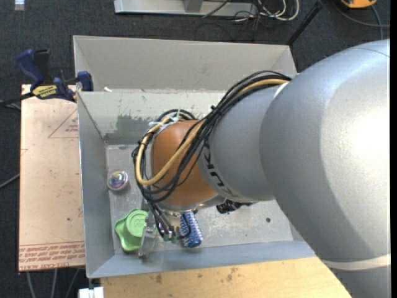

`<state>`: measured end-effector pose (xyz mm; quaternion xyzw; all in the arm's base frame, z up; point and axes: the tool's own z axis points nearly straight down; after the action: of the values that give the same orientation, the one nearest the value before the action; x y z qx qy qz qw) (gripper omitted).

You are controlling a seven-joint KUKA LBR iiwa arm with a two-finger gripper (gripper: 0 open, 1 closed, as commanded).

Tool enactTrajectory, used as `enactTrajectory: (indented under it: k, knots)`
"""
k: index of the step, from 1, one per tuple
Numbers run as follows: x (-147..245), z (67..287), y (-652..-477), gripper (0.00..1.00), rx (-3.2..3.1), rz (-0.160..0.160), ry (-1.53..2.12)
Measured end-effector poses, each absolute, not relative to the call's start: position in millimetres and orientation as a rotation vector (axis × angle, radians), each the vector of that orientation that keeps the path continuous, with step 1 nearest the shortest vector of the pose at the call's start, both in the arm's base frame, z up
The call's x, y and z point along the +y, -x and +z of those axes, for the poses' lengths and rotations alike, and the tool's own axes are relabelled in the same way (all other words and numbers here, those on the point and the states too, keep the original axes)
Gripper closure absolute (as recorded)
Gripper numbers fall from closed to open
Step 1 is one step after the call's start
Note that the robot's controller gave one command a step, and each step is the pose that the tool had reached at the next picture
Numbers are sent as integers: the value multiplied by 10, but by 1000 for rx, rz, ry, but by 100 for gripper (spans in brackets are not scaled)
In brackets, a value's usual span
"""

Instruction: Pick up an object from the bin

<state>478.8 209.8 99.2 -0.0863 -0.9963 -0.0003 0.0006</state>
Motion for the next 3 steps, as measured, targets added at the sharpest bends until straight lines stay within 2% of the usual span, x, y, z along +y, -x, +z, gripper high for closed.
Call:
enactTrajectory:
  k: [1, 2, 3]
  knots:
    - [2030, 705, -4808, 0, -3109, -5, 496]
    - [2221, 699, -4836, 0, -3094, -1, 555]
    - [2205, 712, -4846, 100, -3094, -1, 562]
